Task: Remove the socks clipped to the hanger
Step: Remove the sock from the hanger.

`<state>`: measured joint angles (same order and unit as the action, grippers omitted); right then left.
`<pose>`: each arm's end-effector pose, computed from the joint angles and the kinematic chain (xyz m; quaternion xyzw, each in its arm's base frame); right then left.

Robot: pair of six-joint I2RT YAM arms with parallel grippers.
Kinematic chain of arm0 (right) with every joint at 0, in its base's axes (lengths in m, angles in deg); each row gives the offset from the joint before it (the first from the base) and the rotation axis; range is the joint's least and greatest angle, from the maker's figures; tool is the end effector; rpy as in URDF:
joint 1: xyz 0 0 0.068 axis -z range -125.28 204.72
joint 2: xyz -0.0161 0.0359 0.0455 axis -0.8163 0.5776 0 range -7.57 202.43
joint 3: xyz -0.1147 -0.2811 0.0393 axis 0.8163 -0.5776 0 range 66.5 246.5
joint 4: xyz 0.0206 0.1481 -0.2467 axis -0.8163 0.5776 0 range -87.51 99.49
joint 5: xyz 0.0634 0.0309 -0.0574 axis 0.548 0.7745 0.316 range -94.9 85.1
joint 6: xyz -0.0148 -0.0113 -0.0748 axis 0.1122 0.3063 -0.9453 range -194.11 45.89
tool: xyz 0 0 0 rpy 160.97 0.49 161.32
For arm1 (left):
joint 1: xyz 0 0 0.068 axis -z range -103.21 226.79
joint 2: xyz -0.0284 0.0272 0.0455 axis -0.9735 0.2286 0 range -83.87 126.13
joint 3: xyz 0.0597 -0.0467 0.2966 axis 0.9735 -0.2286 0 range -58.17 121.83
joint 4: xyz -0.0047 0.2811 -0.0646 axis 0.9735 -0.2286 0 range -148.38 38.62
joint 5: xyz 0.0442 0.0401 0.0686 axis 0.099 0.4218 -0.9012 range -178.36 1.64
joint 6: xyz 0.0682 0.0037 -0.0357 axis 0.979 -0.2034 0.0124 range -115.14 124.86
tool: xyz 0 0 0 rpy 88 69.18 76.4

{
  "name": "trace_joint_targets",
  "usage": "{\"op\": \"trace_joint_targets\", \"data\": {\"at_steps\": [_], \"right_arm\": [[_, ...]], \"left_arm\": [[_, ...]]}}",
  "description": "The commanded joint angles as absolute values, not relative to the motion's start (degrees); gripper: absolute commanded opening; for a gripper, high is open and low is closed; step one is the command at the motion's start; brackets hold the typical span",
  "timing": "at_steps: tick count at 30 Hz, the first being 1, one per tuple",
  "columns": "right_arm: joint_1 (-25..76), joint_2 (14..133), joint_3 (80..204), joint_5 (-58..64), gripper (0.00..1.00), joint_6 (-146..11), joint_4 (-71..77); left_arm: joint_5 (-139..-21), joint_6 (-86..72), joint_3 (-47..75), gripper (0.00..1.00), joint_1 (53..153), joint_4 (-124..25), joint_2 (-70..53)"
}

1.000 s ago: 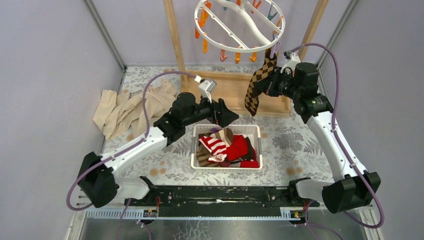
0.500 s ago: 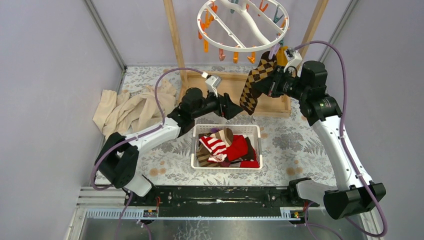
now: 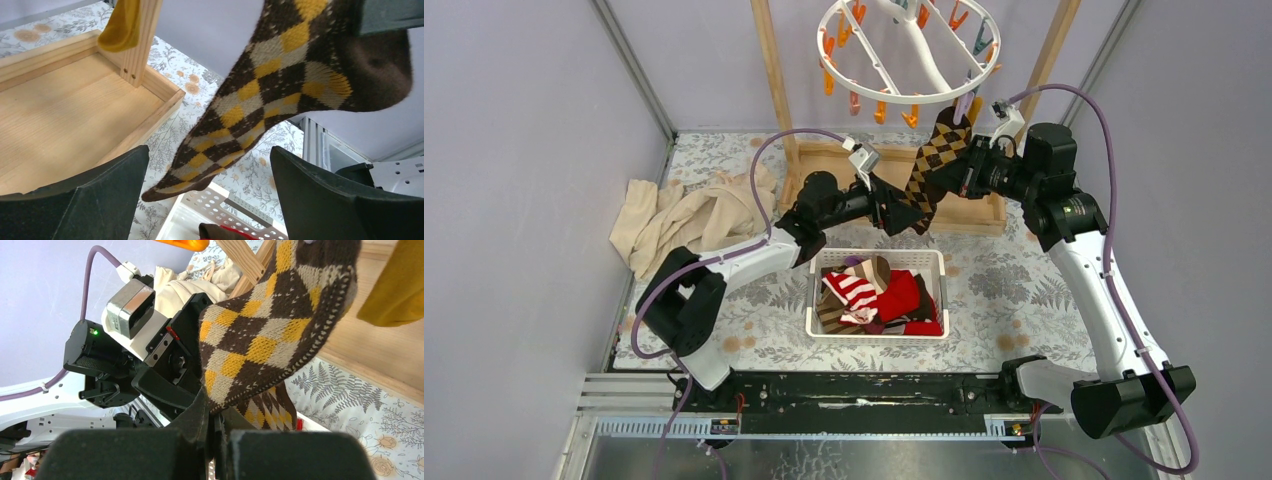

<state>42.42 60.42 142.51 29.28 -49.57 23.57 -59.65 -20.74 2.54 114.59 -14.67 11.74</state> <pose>0.2812 0.0989 0.4587 -0.1020 0.7636 0.4061 0.4915 0.3278 -0.2942 0.3072 0.2487 0.6514 -0.5124 0.5013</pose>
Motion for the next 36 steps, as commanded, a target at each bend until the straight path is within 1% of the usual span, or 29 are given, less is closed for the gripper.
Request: {"op": "trace_joint_targets", "data": {"at_steps": [1, 3, 5, 7, 9, 11, 13, 14, 17, 19, 21, 22, 23, 27, 30, 31, 32, 34, 36], "right_arm": [[42.65, 59.66, 144.26, 30.17, 0.0, -48.98, 21.82], [42.62, 59.67, 143.83, 30.09, 0.0, -48.66, 21.16], [42.71, 59.59, 143.35, 29.54, 0.0, -48.54, 20.88], [42.68, 59.53, 142.94, 29.53, 0.0, -48.35, 20.51], [42.67, 59.49, 142.52, 29.14, 0.0, -48.34, 20.36], [42.66, 59.41, 142.07, 28.97, 0.0, -48.21, 20.2], [42.66, 59.28, 141.55, 28.98, 0.0, -48.05, 19.92], [42.67, 59.23, 141.29, 29.0, 0.0, -47.97, 19.75], [42.64, 59.05, 140.72, 28.68, 0.0, -48.04, 19.65], [42.67, 58.98, 140.31, 28.41, 0.0, -48.01, 19.62], [42.66, 58.88, 139.95, 28.25, 0.0, -48.12, 19.66], [42.63, 58.8, 139.78, 28.24, 0.0, -48.15, 19.71], [42.67, 58.79, 139.64, 28.28, 0.0, -48.29, 19.96], [42.68, 58.39, 139.16, 27.02, 0.0, -49.36, 21.17], [42.63, 58.11, 138.61, 25.78, 0.03, -49.8, 22.17], [42.63, 58.15, 138.55, 25.58, 0.05, -49.84, 22.43], [42.66, 58.13, 138.56, 25.44, 0.1, -49.91, 22.74], [42.72, 57.93, 138.47, 24.56, 0.22, -50.17, 23.4], [42.68, 57.7, 138.58, 23.31, 0.38, -50.8, 24.43]], "left_arm": [[-56.52, -21.43, 3.81, 0.99, 114.33, -7.9, 11.41], [-56.08, -21.82, 3.4, 0.97, 114.36, -7.88, 11.04], [-55.17, -22.23, 3.4, 0.88, 114.32, -8.18, 10.89], [-54.07, -22.37, 3.9, 0.73, 114.31, -9.15, 10.97], [-52.8, -22.55, 4.76, 0.52, 114.32, -10.33, 11.2], [-51.98, -22.76, 5.46, 0.39, 114.29, -11.34, 11.46], [-51.83, -22.97, 5.56, 0.24, 114.25, -11.87, 11.02], [-52.05, -22.93, 5.44, 0.21, 114.26, -12.11, 10.62], [-52.39, -21.81, 6.7, 0.18, 114.27, -15.61, 9.84], [-52.49, -20.97, 7.68, 0.1, 114.25, -18.91, 9.18], [-52.96, -20.68, 7.61, 0.06, 114.32, -20.35, 8.01], [-52.98, -20.32, 7.96, 0.01, 114.32, -22.46, 7.4], [-53.02, -19.95, 8.69, 0.0, 114.27, -24.45, 7.02], [-52.92, -19.17, 12.15, 0.0, 114.32, -33.15, 5.99], [-52.83, -18.67, 14.99, 0.0, 114.32, -39.04, 5.5], [-52.73, -18.47, 15.83, 0.0, 114.31, -40.76, 5.46], [-52.64, -18.37, 16.78, 0.0, 114.26, -42.45, 5.36], [-52.48, -18.03, 18.83, 0.0, 114.27, -45.96, 5.55], [-52.4, -17.46, 20.72, 0.0, 114.33, -48.96, 5.5]]}}
